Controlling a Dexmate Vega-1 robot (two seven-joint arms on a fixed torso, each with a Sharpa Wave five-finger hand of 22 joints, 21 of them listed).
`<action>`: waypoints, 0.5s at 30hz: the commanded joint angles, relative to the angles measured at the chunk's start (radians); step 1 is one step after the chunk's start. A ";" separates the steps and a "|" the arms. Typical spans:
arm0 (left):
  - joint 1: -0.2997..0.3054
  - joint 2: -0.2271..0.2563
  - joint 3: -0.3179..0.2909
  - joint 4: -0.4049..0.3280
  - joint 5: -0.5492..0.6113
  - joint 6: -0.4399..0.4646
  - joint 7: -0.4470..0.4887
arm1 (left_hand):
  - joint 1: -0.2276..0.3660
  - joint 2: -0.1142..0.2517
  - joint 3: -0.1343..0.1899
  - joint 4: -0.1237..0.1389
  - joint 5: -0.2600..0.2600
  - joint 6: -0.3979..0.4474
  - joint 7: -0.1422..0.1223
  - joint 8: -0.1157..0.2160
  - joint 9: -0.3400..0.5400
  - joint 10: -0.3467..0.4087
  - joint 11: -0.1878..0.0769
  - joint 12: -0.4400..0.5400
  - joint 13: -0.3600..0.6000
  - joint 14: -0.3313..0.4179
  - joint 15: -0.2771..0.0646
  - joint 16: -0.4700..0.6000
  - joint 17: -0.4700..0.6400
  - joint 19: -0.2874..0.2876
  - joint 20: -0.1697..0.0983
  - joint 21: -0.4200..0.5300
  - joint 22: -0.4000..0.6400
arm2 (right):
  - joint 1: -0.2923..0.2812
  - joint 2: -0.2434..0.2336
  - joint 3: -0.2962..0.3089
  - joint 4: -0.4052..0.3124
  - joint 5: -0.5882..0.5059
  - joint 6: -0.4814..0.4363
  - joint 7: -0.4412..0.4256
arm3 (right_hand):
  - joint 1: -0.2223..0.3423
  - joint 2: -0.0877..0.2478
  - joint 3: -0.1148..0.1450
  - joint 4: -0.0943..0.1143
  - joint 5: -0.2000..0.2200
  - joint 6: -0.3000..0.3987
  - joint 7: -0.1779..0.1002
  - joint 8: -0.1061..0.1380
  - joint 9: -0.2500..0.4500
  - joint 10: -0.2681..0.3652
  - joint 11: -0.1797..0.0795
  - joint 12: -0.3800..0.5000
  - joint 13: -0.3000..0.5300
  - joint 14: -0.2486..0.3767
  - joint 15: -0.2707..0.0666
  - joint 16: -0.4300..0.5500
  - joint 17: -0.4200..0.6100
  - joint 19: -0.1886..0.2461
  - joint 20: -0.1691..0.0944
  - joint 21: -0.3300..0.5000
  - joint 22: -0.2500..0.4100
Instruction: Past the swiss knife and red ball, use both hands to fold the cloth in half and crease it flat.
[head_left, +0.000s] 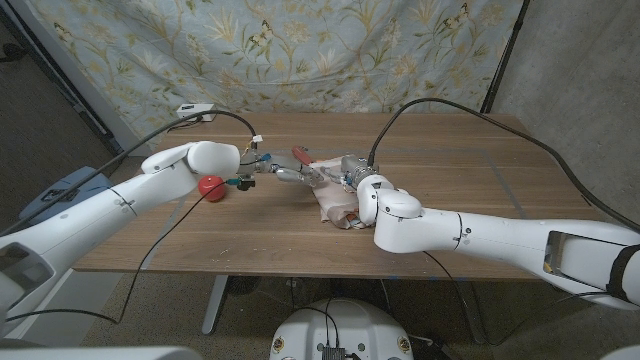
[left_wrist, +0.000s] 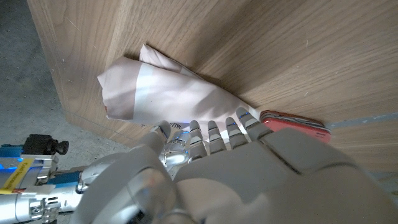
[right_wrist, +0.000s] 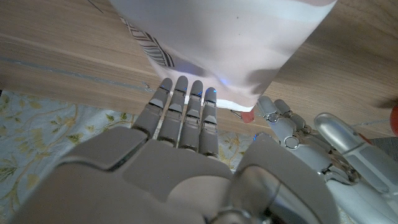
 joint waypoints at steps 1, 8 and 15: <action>0.035 0.023 -0.036 -0.032 -0.003 0.031 0.062 | 0.009 0.003 -0.002 -0.004 -0.003 -0.003 -0.003 0.002 0.003 0.002 -0.003 0.006 0.003 -0.001 0.000 0.001 0.003 0.002 0.004 0.001 0.004 | 0.008 -0.011 -0.010 -0.049 -0.009 -0.034 -0.047 | 0.000 0.003 0.010 0.000 0.007 0.013 0.000 0.004 0.001 0.009 0.003 0.000 0.000 0.007 0.004 -0.003 -0.002 0.007 -0.001 0.002 0.002; 0.042 0.026 -0.047 -0.032 -0.003 0.047 0.087 | 0.009 0.003 -0.003 -0.004 -0.003 -0.002 -0.002 0.002 0.003 0.002 -0.001 0.007 0.003 -0.001 0.000 0.001 0.003 0.002 0.005 0.002 0.004 | 0.016 -0.013 -0.002 -0.042 0.018 -0.029 -0.047 | -0.002 -0.001 0.013 -0.002 0.007 0.011 0.005 0.002 0.001 0.009 0.006 -0.004 0.000 0.011 0.004 -0.003 -0.005 0.027 0.006 0.009 0.002; 0.054 0.023 -0.065 -0.034 -0.012 0.061 0.131 | 0.007 0.001 -0.004 -0.002 -0.004 -0.003 -0.003 0.002 0.003 -0.003 -0.001 0.005 0.003 -0.002 0.004 0.001 0.004 0.003 0.005 0.002 0.004 | -0.001 -0.012 0.036 -0.016 0.033 -0.001 -0.072 | -0.008 -0.007 0.015 -0.004 0.007 0.007 0.006 -0.001 0.001 0.008 0.005 -0.010 0.000 0.021 -0.001 0.000 -0.008 0.070 0.024 0.023 0.004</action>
